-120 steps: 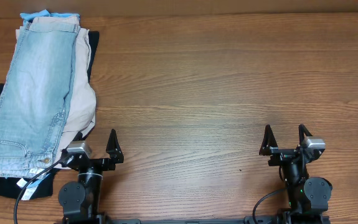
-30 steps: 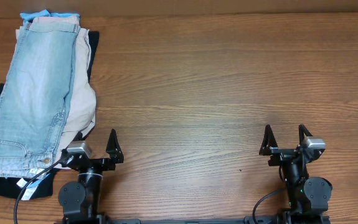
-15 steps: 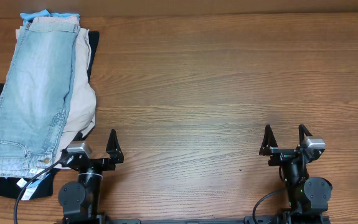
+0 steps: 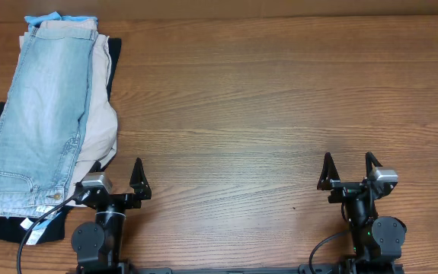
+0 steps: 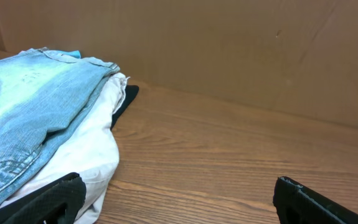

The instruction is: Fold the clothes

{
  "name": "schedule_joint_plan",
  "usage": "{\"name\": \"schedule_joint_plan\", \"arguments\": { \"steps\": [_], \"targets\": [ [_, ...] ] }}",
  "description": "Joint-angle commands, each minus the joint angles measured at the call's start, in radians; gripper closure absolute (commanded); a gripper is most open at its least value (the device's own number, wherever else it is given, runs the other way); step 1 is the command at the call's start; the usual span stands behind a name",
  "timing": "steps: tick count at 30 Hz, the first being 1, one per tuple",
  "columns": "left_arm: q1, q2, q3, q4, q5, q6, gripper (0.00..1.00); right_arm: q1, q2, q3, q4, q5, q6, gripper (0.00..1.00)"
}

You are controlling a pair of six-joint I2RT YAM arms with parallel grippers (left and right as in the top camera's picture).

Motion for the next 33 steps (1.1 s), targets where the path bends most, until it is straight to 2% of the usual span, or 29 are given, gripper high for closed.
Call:
{"name": "schedule_joint_plan", "arguments": {
  "steps": [1,10,16,20,26,33],
  "targets": [
    [-0.006,-0.006,-0.005,0.001,-0.010,0.011,0.00,0.004,-0.010,-0.010,0.006,0.013,0.000,0.00],
    [-0.006,-0.006,-0.005,0.000,-0.006,0.010,0.00,0.004,-0.010,-0.010,0.024,0.014,-0.001,0.00],
    [-0.006,-0.006,-0.005,0.002,-0.002,0.003,0.00,0.004,-0.010,-0.010,0.147,0.014,-0.001,0.00],
    [-0.006,-0.006,0.005,0.002,0.080,0.045,0.00,0.004,-0.010,-0.006,0.199,0.008,0.000,0.00],
    [-0.005,-0.005,0.074,-0.027,0.100,0.092,0.00,0.004,-0.010,0.052,0.158,-0.040,0.000,0.00],
    [-0.005,0.087,0.280,-0.185,0.088,0.171,0.00,0.004,0.014,0.218,0.061,-0.040,0.000,0.00]
  ]
}}
